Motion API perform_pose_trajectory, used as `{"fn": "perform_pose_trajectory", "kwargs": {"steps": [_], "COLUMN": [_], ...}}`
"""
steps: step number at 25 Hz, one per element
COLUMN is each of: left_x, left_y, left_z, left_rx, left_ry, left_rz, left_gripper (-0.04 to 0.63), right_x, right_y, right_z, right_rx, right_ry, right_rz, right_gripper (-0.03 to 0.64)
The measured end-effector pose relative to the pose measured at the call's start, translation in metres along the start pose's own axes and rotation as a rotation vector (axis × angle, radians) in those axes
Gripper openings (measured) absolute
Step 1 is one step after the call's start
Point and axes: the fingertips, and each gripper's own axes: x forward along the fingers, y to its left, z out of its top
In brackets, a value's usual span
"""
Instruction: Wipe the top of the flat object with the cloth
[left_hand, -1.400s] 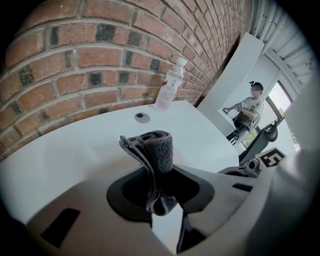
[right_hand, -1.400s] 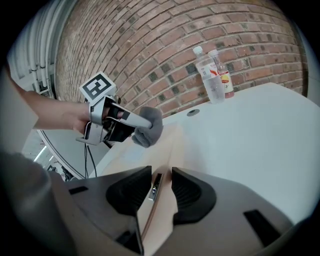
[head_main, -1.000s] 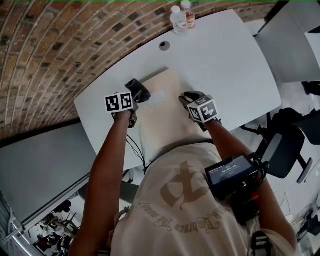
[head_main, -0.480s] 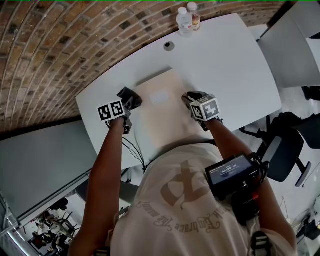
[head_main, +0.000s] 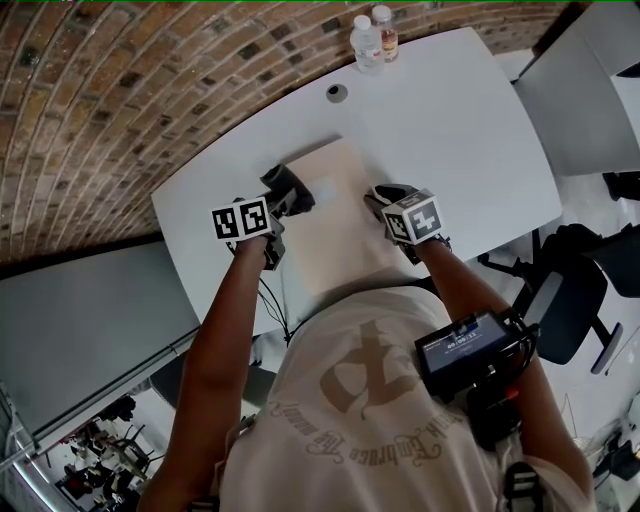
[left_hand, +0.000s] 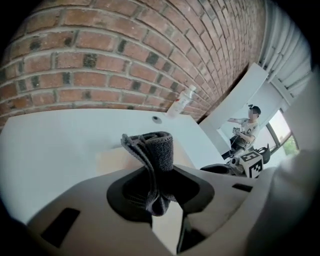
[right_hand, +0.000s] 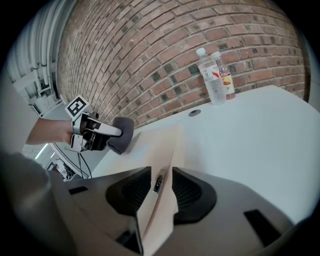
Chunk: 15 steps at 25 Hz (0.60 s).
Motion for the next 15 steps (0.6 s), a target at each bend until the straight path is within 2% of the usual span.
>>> {"fn": "perform_pose_trajectory", "kwargs": {"steps": [5, 9, 12, 15], "left_x": [0.043, 0.069, 0.089, 0.103], "left_y": [-0.060, -0.100, -0.116, -0.118], "left_z": [0.001, 0.005, 0.006, 0.001], "left_rx": [0.059, 0.063, 0.093, 0.126], "left_ry": [0.055, 0.081, 0.117, 0.156], "left_rz": [-0.093, -0.159, -0.166, -0.136], "left_gripper": [0.112, 0.112, 0.112, 0.112], "right_x": [-0.003, -0.004, -0.003, -0.002], "right_y": [0.002, 0.002, 0.002, 0.002], "right_z": [-0.012, -0.014, -0.014, -0.015], "right_rx": [0.001, 0.006, 0.007, 0.001], "right_ry": [0.017, -0.001, -0.008, -0.003], "right_rz": [0.003, 0.009, 0.019, 0.019], "right_gripper": [0.141, 0.141, 0.140, 0.140]}}
